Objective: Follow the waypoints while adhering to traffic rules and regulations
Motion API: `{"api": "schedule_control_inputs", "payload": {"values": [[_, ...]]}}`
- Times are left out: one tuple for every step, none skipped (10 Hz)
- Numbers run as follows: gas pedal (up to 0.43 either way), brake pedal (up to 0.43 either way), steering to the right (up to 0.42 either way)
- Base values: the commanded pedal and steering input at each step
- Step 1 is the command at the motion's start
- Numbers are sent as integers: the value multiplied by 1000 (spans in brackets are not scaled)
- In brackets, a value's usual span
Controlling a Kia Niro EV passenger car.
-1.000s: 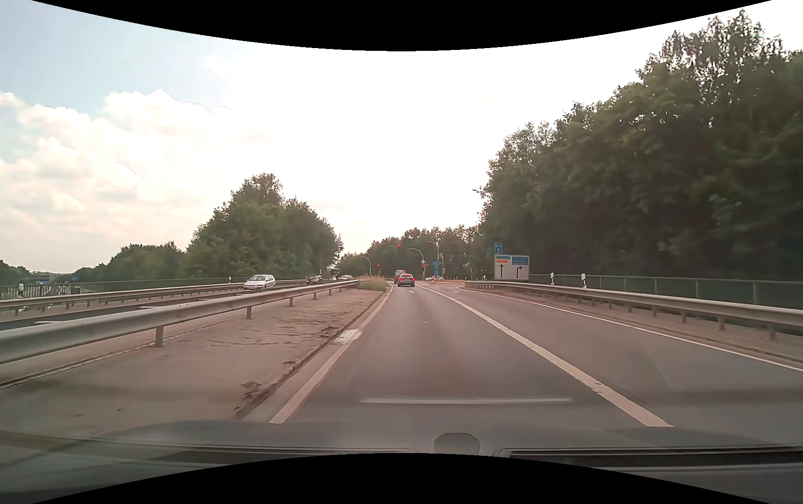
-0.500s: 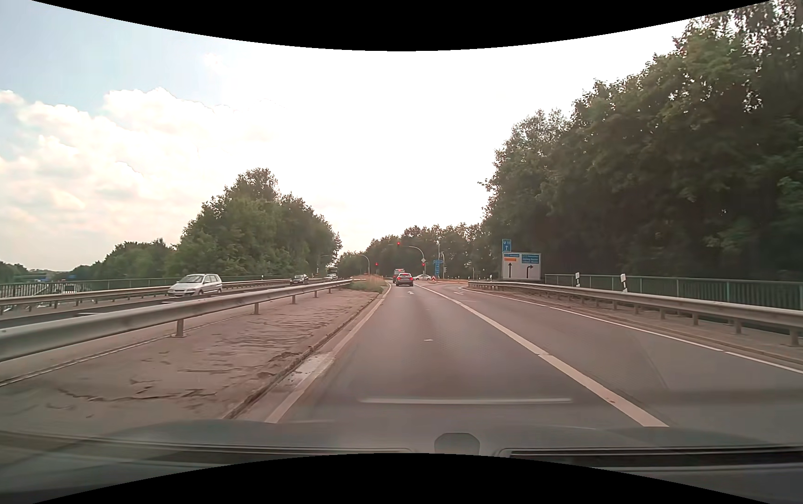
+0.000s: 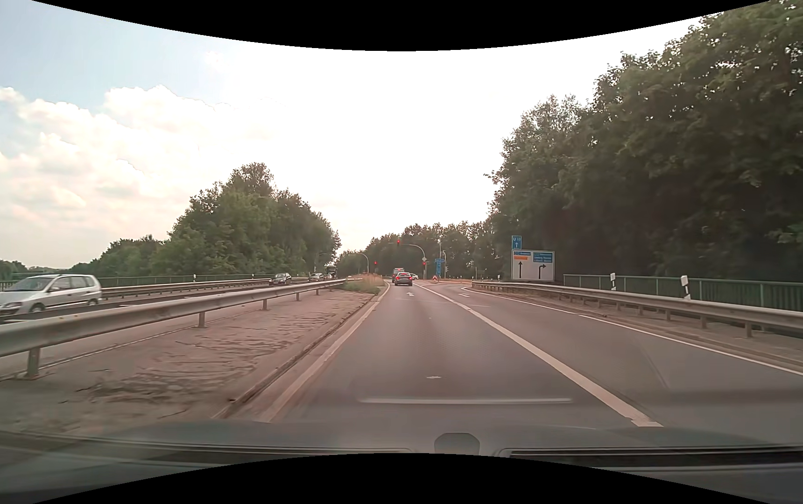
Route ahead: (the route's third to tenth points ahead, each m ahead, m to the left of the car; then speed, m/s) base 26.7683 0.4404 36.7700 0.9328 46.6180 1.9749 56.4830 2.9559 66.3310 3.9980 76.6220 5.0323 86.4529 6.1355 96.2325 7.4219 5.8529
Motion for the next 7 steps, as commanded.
{"api": "schedule_control_inputs", "payload": {"values": [[20, 0, -11], [20, 0, -11], [20, 0, -12], [20, 0, -13], [20, 0, -12], [20, 0, -13], [20, 0, -13]]}}
